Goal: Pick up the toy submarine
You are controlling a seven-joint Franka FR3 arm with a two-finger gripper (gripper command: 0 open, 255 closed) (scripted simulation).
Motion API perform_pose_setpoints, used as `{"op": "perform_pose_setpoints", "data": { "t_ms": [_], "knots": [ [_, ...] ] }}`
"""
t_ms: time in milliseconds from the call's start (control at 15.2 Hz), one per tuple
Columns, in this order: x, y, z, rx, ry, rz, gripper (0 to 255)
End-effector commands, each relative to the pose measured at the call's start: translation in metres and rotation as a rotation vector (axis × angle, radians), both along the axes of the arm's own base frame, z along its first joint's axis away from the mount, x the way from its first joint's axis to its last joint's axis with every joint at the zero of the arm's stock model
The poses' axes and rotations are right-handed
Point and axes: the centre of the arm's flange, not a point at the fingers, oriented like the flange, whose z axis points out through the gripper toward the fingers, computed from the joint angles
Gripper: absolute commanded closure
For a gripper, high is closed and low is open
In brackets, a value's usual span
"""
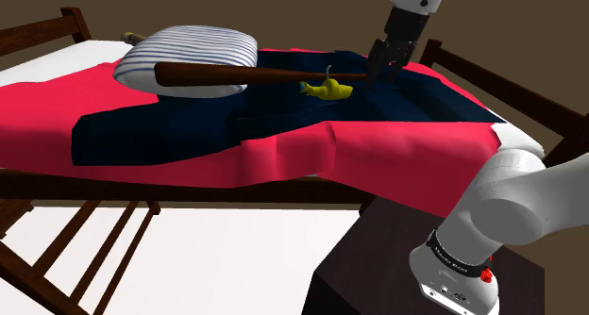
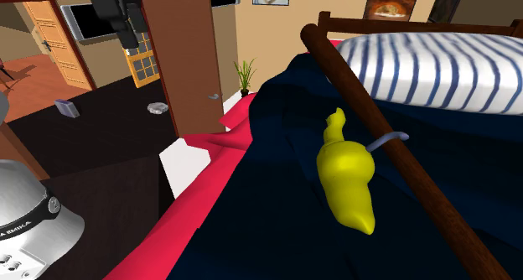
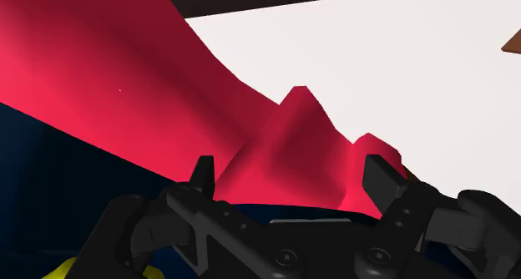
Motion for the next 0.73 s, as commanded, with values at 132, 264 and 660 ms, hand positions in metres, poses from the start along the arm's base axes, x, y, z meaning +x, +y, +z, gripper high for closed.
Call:
{"op": "perform_pose_setpoints", "data": {
  "t_ms": [132,264,660],
  "knots": [
    [0.012,-0.014,-0.012,0.002,-0.043,-0.014,0],
    [0.025,-0.029,-0.024,0.003,-0.086,-0.028,0],
    [0.064,-0.074,-0.055,0.008,-0.216,-0.07,0]
  ]
}}
